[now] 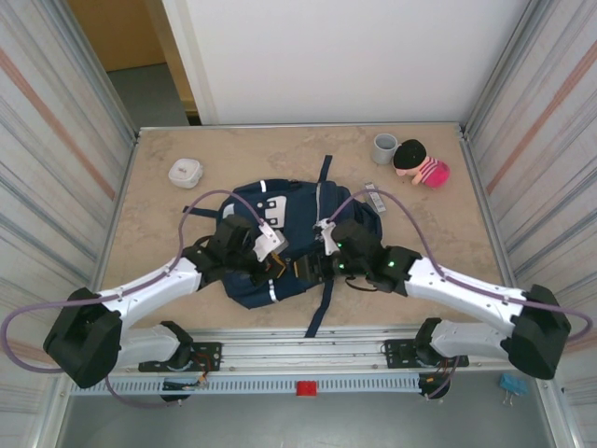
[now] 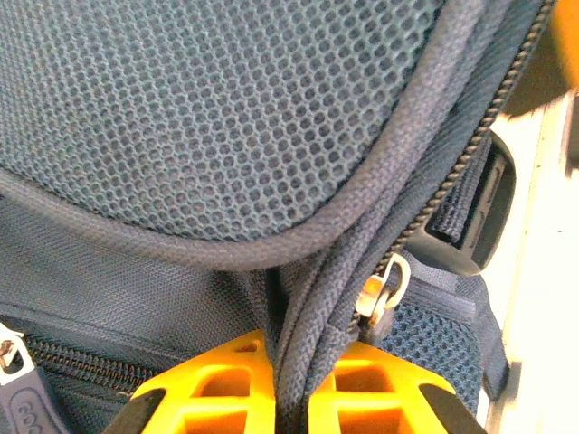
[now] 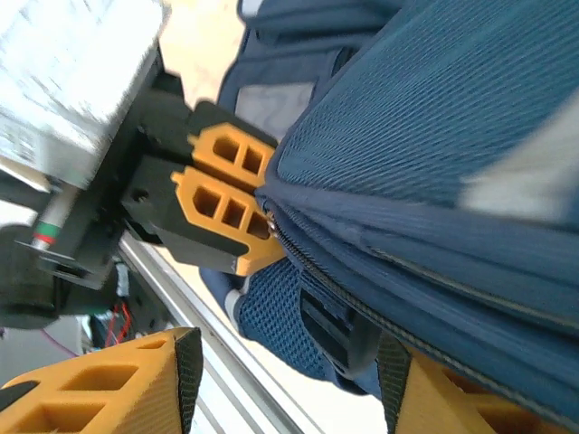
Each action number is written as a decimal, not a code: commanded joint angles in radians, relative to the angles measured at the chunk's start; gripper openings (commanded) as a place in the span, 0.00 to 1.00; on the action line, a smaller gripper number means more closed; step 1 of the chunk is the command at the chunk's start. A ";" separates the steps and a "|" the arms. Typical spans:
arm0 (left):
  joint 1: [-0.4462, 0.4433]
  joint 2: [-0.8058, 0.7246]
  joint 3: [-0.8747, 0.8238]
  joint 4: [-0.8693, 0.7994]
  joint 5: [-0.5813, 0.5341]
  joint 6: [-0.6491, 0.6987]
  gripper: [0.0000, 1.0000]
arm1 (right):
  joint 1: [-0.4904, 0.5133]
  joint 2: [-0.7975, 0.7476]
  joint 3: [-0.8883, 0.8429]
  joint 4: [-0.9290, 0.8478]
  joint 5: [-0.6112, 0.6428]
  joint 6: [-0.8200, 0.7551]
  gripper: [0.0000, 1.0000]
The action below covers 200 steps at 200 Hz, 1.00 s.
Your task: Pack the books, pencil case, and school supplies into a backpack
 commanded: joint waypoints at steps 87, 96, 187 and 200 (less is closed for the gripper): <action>0.037 0.004 0.066 0.060 0.273 -0.120 0.00 | -0.088 0.021 0.027 -0.234 0.216 0.003 0.31; 0.037 0.007 0.067 0.055 0.277 -0.124 0.00 | -0.089 -0.007 0.035 -0.280 0.239 -0.001 0.32; 0.037 0.029 0.081 0.051 0.328 -0.198 0.00 | 0.073 -0.016 0.107 -0.001 0.122 -0.017 0.43; 0.037 0.027 0.082 0.050 0.331 -0.200 0.00 | 0.073 0.030 0.120 0.007 0.129 -0.011 0.41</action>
